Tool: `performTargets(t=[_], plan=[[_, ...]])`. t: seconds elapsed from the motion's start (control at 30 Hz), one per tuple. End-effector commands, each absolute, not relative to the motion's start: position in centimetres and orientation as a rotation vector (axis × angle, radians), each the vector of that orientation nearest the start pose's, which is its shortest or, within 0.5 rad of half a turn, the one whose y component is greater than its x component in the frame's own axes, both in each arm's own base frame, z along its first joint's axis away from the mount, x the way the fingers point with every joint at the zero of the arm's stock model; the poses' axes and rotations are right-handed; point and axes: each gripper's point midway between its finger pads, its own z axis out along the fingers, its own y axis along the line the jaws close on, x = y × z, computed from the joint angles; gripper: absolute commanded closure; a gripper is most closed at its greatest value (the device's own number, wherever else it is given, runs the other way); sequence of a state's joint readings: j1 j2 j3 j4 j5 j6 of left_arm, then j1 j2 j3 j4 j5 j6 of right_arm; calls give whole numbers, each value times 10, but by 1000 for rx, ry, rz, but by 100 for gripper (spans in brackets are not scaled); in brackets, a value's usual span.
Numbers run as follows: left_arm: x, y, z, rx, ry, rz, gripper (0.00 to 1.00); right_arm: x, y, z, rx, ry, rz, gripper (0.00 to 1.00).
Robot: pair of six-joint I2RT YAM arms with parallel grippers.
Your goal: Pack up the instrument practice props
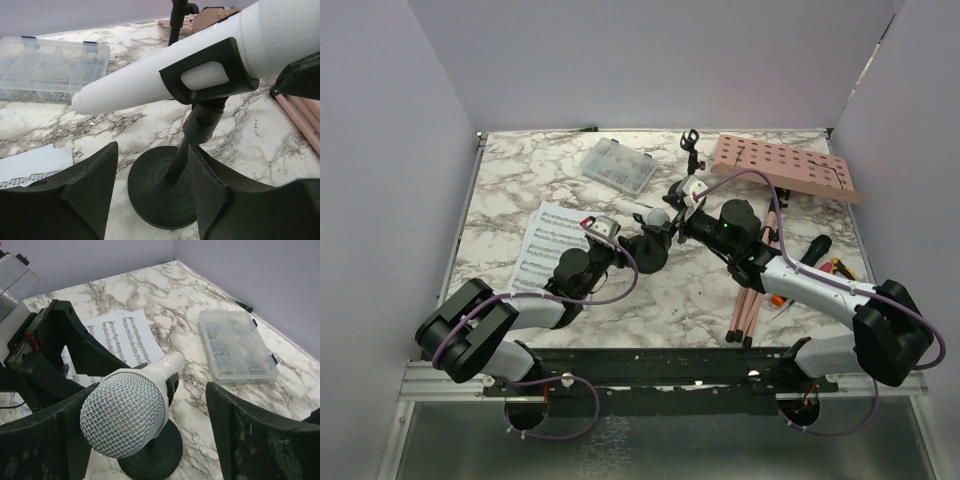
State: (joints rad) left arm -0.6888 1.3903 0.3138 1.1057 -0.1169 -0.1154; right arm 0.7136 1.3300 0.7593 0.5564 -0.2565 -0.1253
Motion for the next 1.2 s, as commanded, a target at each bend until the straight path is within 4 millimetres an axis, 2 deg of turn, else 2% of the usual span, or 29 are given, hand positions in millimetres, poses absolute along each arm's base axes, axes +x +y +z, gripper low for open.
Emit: performTargets(t=[0.0,0.2,0.43,0.7,0.93,1.17], plan=[[313,-248,163,372,1491,-622,41,316,322,264,-829,1310,622,16],[315,-263,163,425,1486,-663,41,317,321,255,-845,1331,606,30],[326,-275,161,422,1493,-677,42,313,320,250,-858,1339,615,57],[329,-288,165,415,1458,-741,42,311,324,246,-857,1353,649,80],[329,-297,162,394,1444,-795,42,312,325,242,-829,1368,670,88],[340,-309,163,397,1424,-804,44,310,327,241,-826,1371,689,92]])
